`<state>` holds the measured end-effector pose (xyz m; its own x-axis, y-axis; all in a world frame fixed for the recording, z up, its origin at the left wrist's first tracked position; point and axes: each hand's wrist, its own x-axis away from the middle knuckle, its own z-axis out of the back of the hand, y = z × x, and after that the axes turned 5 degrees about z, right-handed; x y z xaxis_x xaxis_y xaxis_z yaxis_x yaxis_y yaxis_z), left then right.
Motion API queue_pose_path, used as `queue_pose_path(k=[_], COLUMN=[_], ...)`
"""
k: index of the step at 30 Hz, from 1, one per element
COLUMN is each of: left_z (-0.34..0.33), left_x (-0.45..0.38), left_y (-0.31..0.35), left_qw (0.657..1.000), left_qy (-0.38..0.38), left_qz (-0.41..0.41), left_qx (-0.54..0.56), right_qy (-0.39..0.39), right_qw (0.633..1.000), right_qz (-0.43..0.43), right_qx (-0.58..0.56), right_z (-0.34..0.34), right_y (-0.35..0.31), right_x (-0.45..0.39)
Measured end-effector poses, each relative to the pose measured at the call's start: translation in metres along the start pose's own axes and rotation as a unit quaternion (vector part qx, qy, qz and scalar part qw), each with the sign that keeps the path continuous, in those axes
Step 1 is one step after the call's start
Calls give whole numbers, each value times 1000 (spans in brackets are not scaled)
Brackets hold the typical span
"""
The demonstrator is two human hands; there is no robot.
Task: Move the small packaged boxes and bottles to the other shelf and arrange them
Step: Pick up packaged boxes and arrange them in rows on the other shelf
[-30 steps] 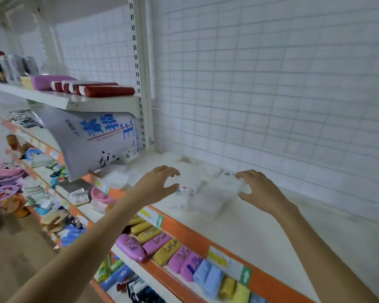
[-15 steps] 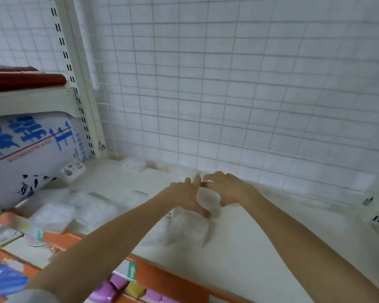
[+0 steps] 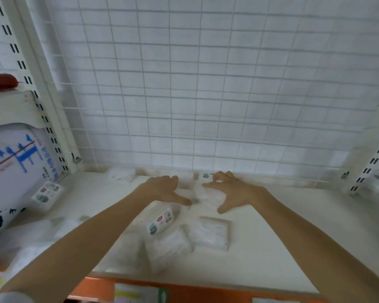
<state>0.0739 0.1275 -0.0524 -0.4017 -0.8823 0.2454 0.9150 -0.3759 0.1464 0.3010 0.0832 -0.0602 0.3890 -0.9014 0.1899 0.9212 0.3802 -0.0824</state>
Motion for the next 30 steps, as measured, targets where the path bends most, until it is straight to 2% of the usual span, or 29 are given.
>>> queue_pose_path(k=[4,7,12,14,16,19,22,27,30], left_z=[1,0,-5,-7,-7,-6,-3,-2,-10], left_x=[-2,-3,-7,-6,-3,0,-3,-14,-18], left_y=[-18,-31,-50,-56,-59,-58,-53,-38,-29], left_qw=[998,996,987,979,963,939,932,944,950], left_qy=[-45,-34,-20,10,36,73,96,88,50], left_qz=[-43,-77,-124,-142,-148,-135,-112,-64,-46], left_qx=[3,15,102,144,224,307,330,313,304], right_qy=[6,33,114,163,208,226,251,235,195], right_qw=[994,986,960,931,883,818,778,764,801], right_qz=[-49,-77,-135,-152,-176,-207,-215,-216,-218], right_qx=[-102,-145,-216,-288,-382,-486,-535,-561,-522], right_z=[-6,-8,-12,-12,-11,-11,-13,-20,-23], right_y=[-10,-17,-21,-22,-20,-17,-14,-8,-3], right_x=[6,9,18,24,29,36,41,47,54])
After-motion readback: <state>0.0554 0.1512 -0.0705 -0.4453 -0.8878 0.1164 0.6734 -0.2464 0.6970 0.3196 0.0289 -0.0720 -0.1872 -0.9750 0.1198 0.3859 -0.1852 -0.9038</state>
